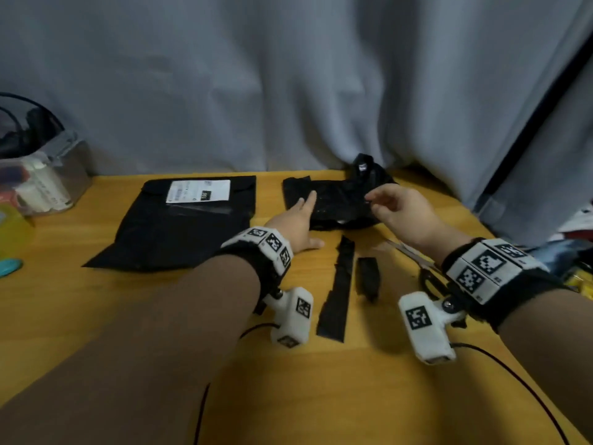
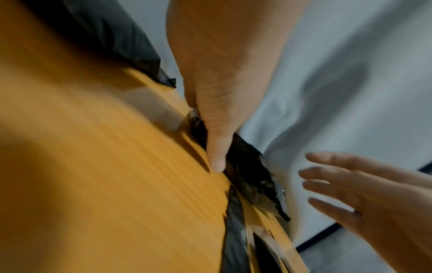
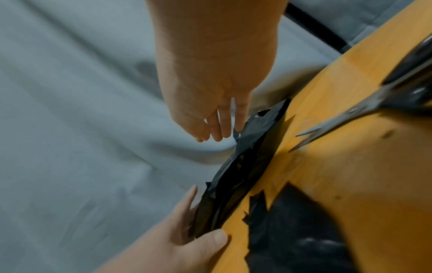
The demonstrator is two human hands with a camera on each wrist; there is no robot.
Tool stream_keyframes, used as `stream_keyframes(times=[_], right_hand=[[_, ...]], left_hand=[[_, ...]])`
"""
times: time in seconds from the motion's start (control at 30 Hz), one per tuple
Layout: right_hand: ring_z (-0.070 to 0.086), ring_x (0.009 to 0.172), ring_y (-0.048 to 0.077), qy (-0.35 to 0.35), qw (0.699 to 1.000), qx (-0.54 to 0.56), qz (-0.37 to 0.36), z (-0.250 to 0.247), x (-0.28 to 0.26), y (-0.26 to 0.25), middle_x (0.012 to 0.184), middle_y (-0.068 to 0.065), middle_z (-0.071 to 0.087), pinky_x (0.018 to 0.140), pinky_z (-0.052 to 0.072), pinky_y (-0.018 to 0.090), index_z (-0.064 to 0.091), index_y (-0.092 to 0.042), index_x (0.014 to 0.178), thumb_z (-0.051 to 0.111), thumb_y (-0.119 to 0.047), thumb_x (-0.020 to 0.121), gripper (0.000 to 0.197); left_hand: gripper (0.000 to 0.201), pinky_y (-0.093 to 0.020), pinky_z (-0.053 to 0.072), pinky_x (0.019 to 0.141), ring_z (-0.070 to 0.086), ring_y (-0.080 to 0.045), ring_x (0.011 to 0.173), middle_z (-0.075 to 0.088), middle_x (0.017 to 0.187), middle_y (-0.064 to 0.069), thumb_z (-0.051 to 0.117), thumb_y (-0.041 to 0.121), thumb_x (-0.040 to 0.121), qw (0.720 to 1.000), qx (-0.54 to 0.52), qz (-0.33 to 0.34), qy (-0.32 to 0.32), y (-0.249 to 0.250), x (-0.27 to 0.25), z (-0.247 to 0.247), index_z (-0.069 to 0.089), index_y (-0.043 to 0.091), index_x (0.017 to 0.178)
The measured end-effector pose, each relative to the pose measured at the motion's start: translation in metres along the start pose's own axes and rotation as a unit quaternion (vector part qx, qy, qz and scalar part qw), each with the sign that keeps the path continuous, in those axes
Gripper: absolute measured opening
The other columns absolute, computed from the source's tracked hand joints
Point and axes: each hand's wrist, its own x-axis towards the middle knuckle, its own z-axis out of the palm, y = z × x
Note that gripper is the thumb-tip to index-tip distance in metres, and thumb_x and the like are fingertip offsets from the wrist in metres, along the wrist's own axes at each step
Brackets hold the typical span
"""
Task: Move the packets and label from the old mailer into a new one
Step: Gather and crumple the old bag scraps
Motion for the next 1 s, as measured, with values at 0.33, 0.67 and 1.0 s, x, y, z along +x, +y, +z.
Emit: stream_keyframes(times=[0.33,0.67,1.0], right_hand=[[0.007,0.146,0.029,-0.359,0.905,-0.224,0.038,0.027,-0.05,0.0,0.16,0.0,-0.001,0.117,0.019,0.049,0.002,-0.039,0.15,0.069,-0.064,0.068,0.109],[0.062,0.09,0.026,-0.19,0.923,-0.33,-0.055,0.048,-0.057,-0.017,0.102,0.008,0.064,0.069,0.047,0.029,0.067,-0.014,0.108,0.053,-0.007,0.09,0.024],[0.059,0.073,0.014,0.032,0.99,0.118,-0.071,0.033,-0.059,-0.054,0.077,0.002,0.064,0.073,0.049,0.027,0.07,-0.008,0.082,0.064,0.003,0.082,0.012]], left_hand=[[0.019,-0.032,0.039,0.062,0.052,-0.028,0.073,0.055,0.081,-0.011,0.043,0.015,0.094,0.992,-0.011,-0.038,0.117,0.009,-0.022,-0.009,0.057,0.001,0.094],[0.029,-0.034,0.051,0.071,0.063,-0.027,0.081,0.064,0.098,-0.013,0.047,0.008,0.092,0.97,-0.213,-0.019,0.113,0.006,-0.079,-0.014,0.047,0.007,0.121],[0.028,-0.023,0.055,0.064,0.064,-0.018,0.087,0.062,0.111,-0.009,0.046,0.028,0.097,0.813,-0.581,-0.008,0.029,0.025,-0.116,-0.02,0.046,0.018,0.124]])
